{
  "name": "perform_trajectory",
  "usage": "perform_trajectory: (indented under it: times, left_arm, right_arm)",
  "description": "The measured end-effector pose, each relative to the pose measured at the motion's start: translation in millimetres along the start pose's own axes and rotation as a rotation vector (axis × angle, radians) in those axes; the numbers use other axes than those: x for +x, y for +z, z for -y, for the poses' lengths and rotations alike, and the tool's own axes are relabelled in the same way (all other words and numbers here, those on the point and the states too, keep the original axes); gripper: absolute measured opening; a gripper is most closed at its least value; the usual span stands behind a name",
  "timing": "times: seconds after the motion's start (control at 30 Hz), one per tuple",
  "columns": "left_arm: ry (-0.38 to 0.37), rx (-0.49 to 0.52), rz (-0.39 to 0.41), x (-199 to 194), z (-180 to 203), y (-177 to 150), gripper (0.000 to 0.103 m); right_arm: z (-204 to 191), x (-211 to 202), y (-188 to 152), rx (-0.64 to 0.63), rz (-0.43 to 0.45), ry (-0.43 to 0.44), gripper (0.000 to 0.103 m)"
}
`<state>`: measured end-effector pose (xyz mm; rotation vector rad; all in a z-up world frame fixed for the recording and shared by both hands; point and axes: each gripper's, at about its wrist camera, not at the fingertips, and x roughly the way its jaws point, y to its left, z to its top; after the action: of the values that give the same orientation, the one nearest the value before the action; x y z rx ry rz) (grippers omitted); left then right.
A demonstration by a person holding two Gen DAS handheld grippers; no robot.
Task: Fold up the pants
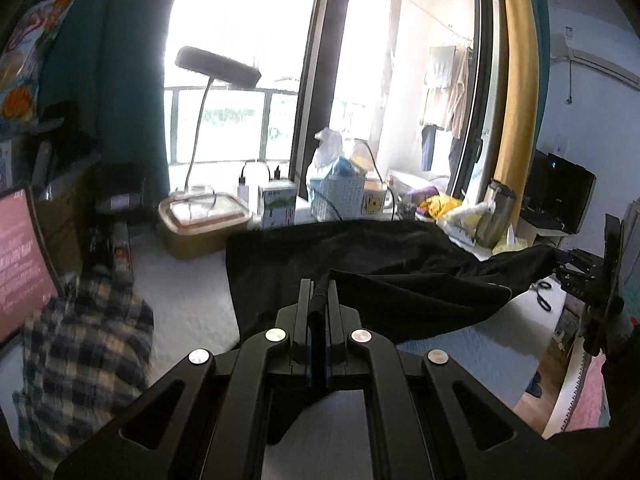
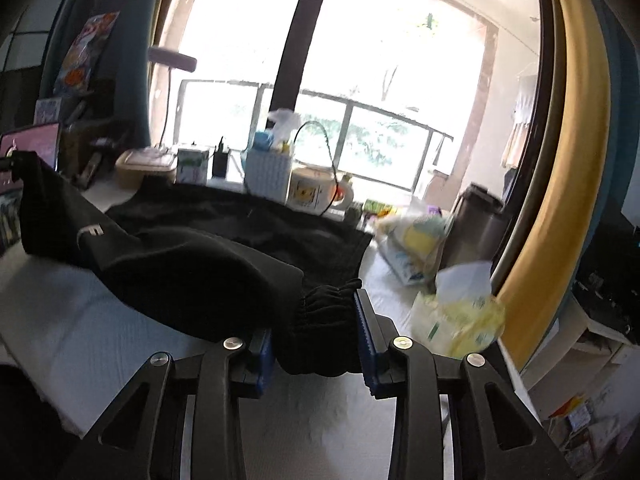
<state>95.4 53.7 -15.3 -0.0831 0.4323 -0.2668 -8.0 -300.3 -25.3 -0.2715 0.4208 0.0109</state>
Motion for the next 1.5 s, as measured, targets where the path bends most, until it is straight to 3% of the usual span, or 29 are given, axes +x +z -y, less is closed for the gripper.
perform_trajectory:
  times: [0.2, 0.47, 0.77, 1.13, 1.2, 1.3, 1.37, 1.4, 1.5]
  left_arm:
    - [0.007, 0.037, 0.044, 24.1, -4.5, 31.8, 0.003]
    - [0.026, 0.057, 0.063, 77.7, -23.2, 66.6, 0.003]
    - [0.061, 0.069, -0.012, 159.6, -54.2, 81.5, 0.003]
    - [0.144, 0.078, -0.140, 242.6, -75.3, 69.8, 0.004]
    - [0.167, 0.083, -0.154, 249.0, -76.4, 67.3, 0.004]
    - [0.206, 0.075, -0.169, 255.0, -80.2, 65.8, 0.005]
    - [0.243, 0.075, -0.177, 255.6, -82.5, 65.2, 0.013]
    - [0.256, 0.080, -0.175, 254.0, -82.6, 65.1, 0.022]
    - [0.279, 0.083, -0.160, 242.8, -83.7, 66.1, 0.034]
  right_arm:
    - [14.1, 21.6, 36.0, 0.036, 0.031, -0.030, 0.035]
    - [35.4, 88.5, 79.5, 0.079, 0.013, -0.048, 0.035]
    - [51.4, 193.3, 113.2, 0.116, -0.079, 0.005, 0.035]
    - [58.6, 311.6, 115.1, 0.171, -0.270, 0.077, 0.036]
    - [57.7, 327.5, 113.7, 0.176, -0.315, 0.084, 0.041]
    - [62.6, 346.9, 109.8, 0.216, -0.363, 0.091, 0.061]
    - [67.6, 347.1, 111.5, 0.239, -0.352, 0.054, 0.075]
    - [70.0, 345.9, 112.6, 0.246, -0.344, 0.044, 0.081]
    - [75.6, 335.9, 120.9, 0.251, -0.313, 0.017, 0.083]
